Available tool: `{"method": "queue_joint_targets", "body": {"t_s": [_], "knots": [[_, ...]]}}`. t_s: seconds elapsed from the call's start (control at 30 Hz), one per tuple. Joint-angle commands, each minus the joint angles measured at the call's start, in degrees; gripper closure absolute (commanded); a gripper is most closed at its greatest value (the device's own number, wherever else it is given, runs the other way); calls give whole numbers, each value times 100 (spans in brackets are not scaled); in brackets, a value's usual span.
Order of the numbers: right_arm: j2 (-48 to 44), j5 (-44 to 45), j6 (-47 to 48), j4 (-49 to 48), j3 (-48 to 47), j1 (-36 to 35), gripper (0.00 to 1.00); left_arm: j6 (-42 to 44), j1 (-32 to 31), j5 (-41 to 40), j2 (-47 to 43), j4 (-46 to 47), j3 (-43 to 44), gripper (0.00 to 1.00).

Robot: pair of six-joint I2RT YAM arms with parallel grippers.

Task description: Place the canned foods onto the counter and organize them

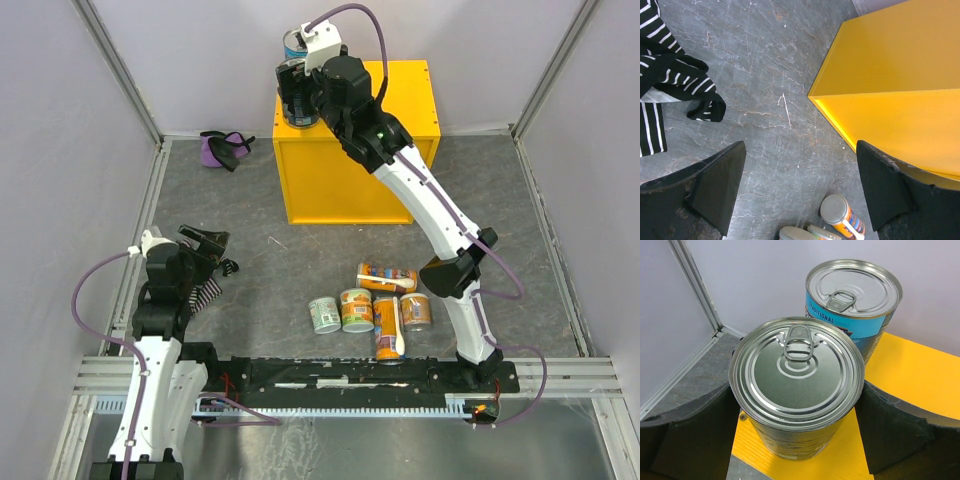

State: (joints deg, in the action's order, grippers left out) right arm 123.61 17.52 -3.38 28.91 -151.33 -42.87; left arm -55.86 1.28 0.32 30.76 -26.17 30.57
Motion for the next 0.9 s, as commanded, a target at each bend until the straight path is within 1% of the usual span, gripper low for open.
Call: {"method": "queue_joint_targets", "body": {"t_s": [0.0, 0.13, 0.4, 0.77, 0.87], "knots": [[-137, -56, 181, -949, -81, 41, 99, 57, 30, 30, 88, 379, 25, 4], [-136, -71, 214, -948, -33, 42, 97, 57, 28, 33, 122, 394, 33, 4], [-159, -23, 267, -948, 7, 35, 89, 44, 30, 47, 86, 360, 45, 4], [-347, 129, 259, -969, 215, 64, 89, 25, 30, 73, 4, 284, 13, 4], [-419, 168, 250, -995, 465, 75, 89, 14, 30, 91, -32, 271, -14, 4]]}}
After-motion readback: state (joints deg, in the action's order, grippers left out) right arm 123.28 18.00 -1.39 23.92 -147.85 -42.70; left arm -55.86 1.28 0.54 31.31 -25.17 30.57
